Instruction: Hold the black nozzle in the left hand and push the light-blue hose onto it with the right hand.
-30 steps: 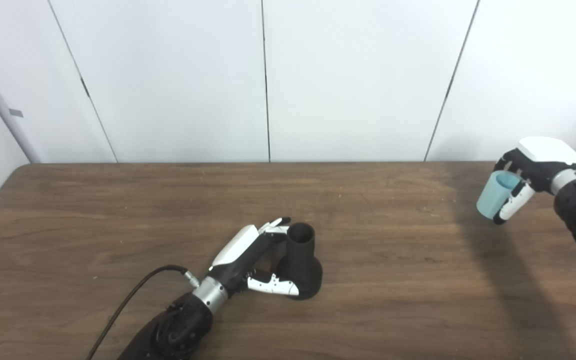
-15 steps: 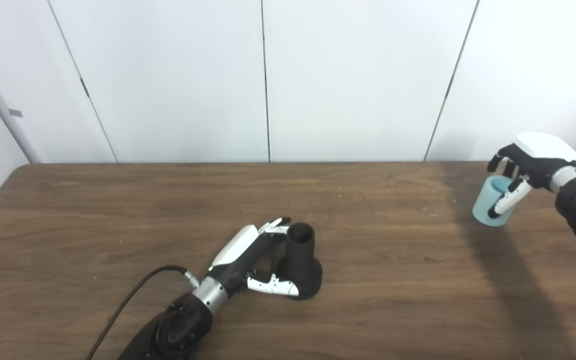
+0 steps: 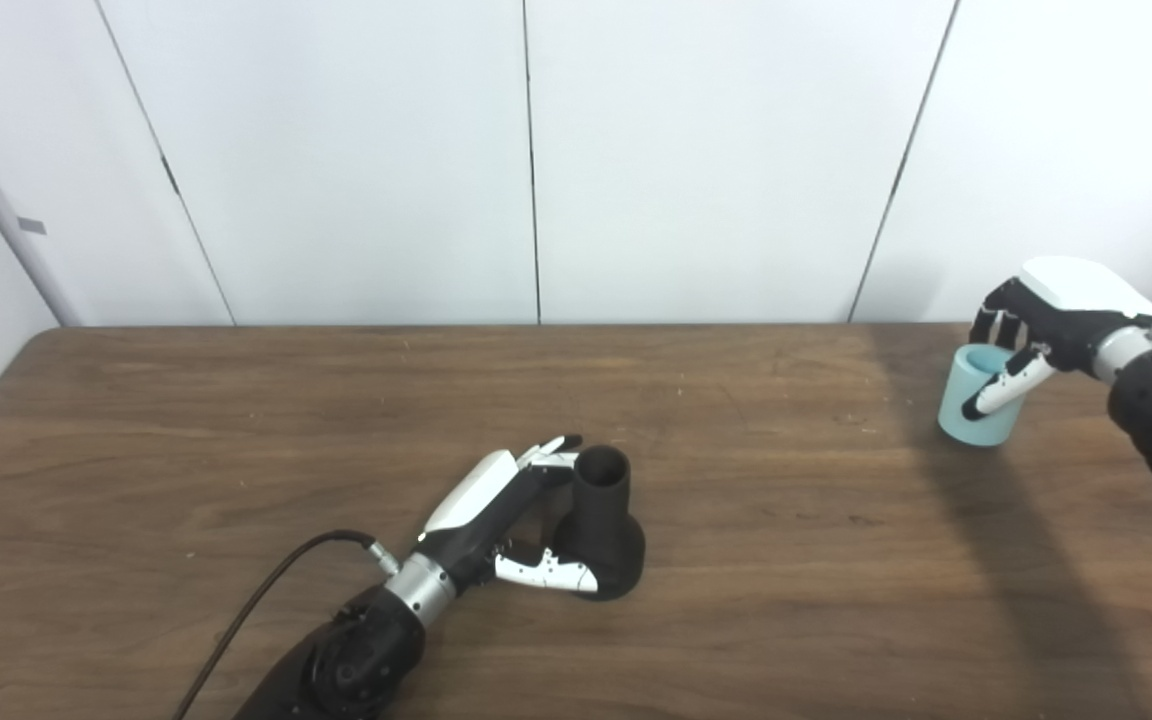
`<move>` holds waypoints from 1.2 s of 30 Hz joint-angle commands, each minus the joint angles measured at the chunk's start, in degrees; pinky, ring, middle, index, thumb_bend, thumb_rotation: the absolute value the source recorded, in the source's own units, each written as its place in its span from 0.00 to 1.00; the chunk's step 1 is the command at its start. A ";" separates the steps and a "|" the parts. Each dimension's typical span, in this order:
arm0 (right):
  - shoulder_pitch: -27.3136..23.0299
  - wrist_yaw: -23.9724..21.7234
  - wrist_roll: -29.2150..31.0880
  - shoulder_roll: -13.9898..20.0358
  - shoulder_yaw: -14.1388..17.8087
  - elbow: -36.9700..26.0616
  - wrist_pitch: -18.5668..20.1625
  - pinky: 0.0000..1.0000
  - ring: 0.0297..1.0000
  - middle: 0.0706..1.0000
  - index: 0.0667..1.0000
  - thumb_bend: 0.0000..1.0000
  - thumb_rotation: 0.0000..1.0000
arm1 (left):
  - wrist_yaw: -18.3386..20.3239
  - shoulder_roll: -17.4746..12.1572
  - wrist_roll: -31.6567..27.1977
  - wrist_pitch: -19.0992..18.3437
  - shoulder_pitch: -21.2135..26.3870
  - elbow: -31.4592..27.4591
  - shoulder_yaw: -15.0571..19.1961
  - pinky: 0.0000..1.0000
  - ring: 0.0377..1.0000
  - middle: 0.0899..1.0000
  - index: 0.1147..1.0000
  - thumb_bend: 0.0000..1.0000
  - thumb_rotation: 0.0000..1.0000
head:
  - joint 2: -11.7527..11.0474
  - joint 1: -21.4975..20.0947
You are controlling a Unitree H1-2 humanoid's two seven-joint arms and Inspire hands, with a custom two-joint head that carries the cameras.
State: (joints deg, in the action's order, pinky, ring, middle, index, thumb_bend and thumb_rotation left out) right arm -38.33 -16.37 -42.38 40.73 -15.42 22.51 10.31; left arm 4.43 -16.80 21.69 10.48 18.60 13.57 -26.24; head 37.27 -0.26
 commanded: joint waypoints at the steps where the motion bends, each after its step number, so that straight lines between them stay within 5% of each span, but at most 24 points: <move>1: -2.18 0.37 -0.39 1.48 0.99 -1.94 0.69 0.25 0.30 0.36 0.45 0.52 0.15 | 5.73 -1.20 4.50 -3.95 -5.80 5.02 -4.21 1.00 0.98 0.81 0.41 0.60 0.40 | 0.09 -0.06; 18: -2.40 -3.07 -0.05 2.07 -0.28 -5.96 -1.18 0.22 0.28 0.33 0.45 0.52 0.14 | 5.41 -1.15 4.49 -4.14 -5.69 5.03 -4.48 1.00 0.98 0.81 0.41 0.61 0.41 | 0.14 0.06; 22: -2.77 -2.58 0.92 0.67 0.49 -10.27 -1.78 0.30 0.35 0.39 0.45 0.52 0.14 | 5.34 -1.17 4.33 -3.86 -5.50 5.48 -4.41 1.00 0.98 0.81 0.41 0.60 0.41 | 0.02 0.11; 26: -2.95 -3.11 2.96 -0.58 1.58 -13.51 -2.37 0.18 0.22 0.29 0.45 0.52 0.14 | 5.38 -0.95 4.17 -4.07 -5.43 5.35 -4.39 1.00 0.98 0.81 0.41 0.60 0.41 | -0.09 0.29; 36: -3.28 -8.49 7.16 -5.62 2.52 -28.73 -1.05 0.21 0.25 0.31 0.45 0.51 0.14 | 5.37 -0.91 4.23 -4.21 -5.87 4.56 -4.52 1.00 0.98 0.81 0.41 0.60 0.41 | 0.00 0.39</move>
State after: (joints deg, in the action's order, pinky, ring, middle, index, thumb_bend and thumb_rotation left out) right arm -38.55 -24.69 -36.13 34.67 -14.39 -3.75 9.00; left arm 4.30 -17.12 21.77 10.47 18.69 13.31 -26.77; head 37.18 0.09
